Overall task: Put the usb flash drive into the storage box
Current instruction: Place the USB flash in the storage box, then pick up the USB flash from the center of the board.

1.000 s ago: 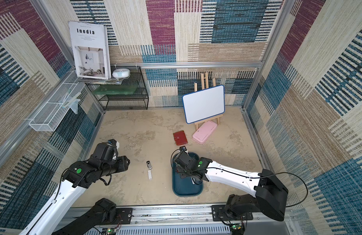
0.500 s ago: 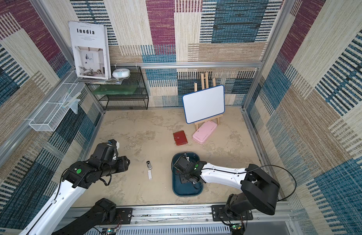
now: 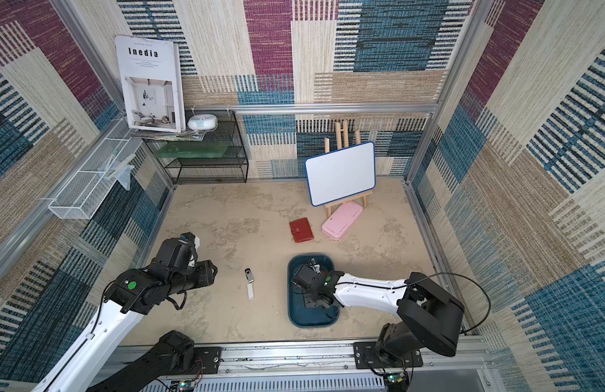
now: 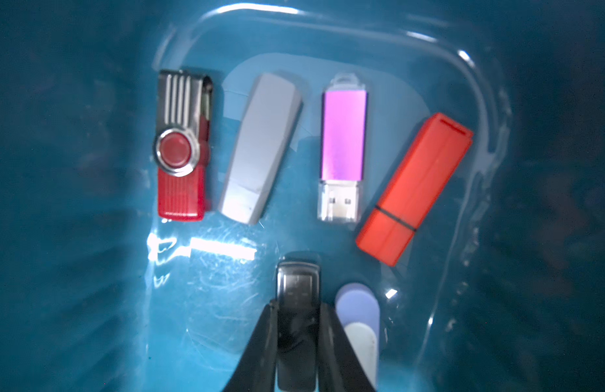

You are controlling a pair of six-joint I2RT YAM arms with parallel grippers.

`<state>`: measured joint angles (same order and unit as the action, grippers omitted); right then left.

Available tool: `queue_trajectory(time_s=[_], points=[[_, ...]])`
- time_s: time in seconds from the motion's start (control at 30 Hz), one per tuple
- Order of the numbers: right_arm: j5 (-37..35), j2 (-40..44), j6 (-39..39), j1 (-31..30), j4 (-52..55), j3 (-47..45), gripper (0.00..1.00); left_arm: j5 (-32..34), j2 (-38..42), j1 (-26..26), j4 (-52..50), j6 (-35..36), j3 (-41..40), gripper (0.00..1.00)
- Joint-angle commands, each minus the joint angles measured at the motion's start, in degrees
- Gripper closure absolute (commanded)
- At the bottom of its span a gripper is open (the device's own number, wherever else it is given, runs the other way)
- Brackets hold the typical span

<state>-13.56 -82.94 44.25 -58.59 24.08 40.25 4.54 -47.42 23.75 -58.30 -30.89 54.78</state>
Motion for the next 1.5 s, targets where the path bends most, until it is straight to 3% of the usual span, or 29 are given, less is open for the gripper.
queue_trajectory(time_s=[0.0,0.27,0.43,0.6,0.73,0.87,1.07,1.23,1.47], points=[[-0.2,-0.1,0.6,0.0,1.1,0.0,0.75,-0.2,0.0,-0.1,0.4,0.0,0.0,0.47],[1.3,3.0,-0.1,0.0,2.2,1.3,0.61,-0.2,-0.2,0.2,0.5,0.1,-0.1,0.47],[2.2,6.7,-1.3,0.0,4.0,3.3,0.60,-0.3,-0.6,0.4,0.5,0.0,-0.2,0.47],[-6.3,12.7,-2.7,1.0,6.3,6.2,0.59,-1.4,-2.2,0.6,0.7,0.0,0.0,0.47],[-7.7,17.4,-9.1,6.3,0.7,5.4,0.58,-5.6,-5.5,0.9,1.2,0.1,0.4,0.47],[-8.9,22.2,-14.7,13.0,-8.1,1.6,0.57,-11.1,-8.3,2.5,9.0,-3.9,-5.0,0.49],[-15.7,25.6,-19.9,17.7,-18.8,-4.9,0.54,-8.1,-17.8,7.3,17.8,-10.0,-8.0,0.49],[-15.1,27.9,-18.9,18.6,-23.9,-9.5,0.53,-5.2,-26.7,10.5,21.3,-12.5,-6.1,0.49],[-16.4,28.2,-18.1,18.8,-29.8,-15.8,0.52,-3.5,-34.6,10.9,22.3,-13.4,-4.4,0.50]])
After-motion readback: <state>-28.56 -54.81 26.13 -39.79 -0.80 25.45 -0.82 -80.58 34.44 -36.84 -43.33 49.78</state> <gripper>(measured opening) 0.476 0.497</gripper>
